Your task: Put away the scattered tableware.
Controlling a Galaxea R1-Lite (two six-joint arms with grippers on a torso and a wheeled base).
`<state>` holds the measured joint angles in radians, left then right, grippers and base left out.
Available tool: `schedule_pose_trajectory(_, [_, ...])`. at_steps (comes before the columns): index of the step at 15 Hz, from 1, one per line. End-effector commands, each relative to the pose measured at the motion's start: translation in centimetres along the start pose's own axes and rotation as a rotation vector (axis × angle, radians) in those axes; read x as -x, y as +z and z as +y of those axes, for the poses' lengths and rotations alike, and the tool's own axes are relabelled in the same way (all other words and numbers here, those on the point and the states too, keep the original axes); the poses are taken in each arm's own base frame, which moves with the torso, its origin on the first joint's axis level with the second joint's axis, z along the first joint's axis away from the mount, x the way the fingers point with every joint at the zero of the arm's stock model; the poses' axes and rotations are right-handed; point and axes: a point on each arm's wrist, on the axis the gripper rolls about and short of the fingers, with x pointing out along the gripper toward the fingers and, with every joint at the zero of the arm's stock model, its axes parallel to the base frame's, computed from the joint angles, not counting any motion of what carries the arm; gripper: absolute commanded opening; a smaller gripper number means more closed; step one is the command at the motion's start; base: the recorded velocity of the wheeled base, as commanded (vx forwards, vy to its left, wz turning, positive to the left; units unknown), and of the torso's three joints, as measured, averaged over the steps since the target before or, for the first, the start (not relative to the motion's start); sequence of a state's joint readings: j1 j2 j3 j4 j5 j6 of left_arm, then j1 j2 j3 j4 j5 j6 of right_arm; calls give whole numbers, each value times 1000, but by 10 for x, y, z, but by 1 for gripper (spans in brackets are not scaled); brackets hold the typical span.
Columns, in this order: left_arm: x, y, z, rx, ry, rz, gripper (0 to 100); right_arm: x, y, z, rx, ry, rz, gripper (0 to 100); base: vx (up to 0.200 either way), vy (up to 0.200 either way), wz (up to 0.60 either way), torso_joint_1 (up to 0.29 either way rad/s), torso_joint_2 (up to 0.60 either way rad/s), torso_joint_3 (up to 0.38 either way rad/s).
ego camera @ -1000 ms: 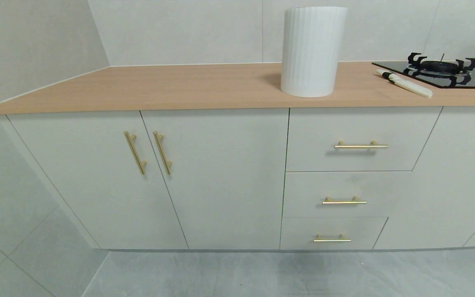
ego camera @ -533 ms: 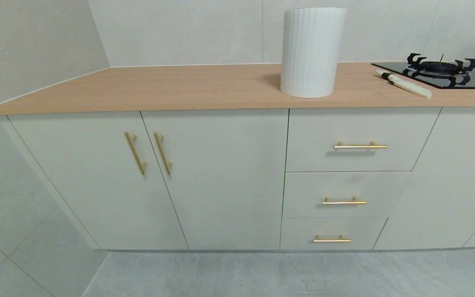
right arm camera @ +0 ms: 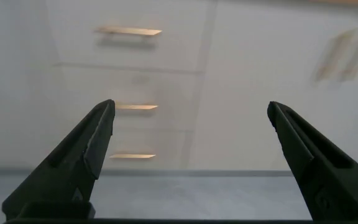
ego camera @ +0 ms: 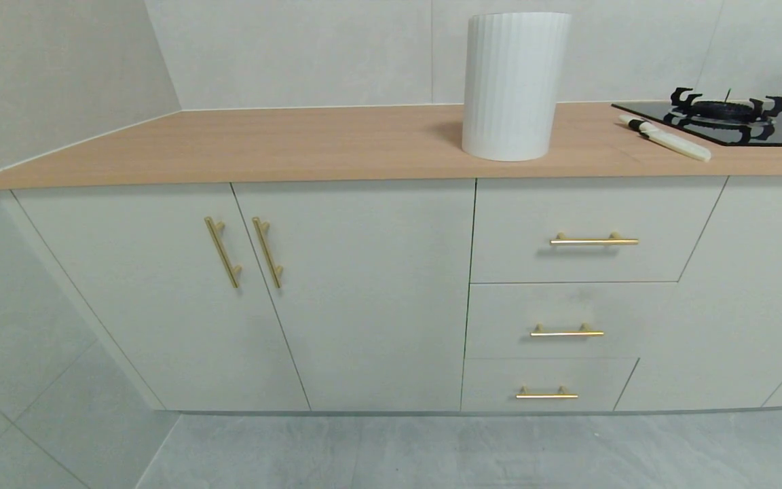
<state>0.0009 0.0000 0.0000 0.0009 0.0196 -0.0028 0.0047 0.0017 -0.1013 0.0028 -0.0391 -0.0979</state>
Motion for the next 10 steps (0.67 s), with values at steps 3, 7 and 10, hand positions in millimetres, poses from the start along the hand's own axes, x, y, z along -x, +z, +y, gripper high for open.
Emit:
schedule_pose_trajectory(3, [0,0,0,0,1,1,100,-6,-27,4,-65,39,90,100,0,0,0,0,0,0])
schedule_pose_trajectory(7, [0,0,0,-7,1,-1,100,-6,-28,4,-80,58,91,100,0,0,0,0,0,0])
schedule_pose_trajectory(10, [0,0,0,-3,1,-1,100,-6,-28,4,-89,56,91,100,0,0,0,0,0,0])
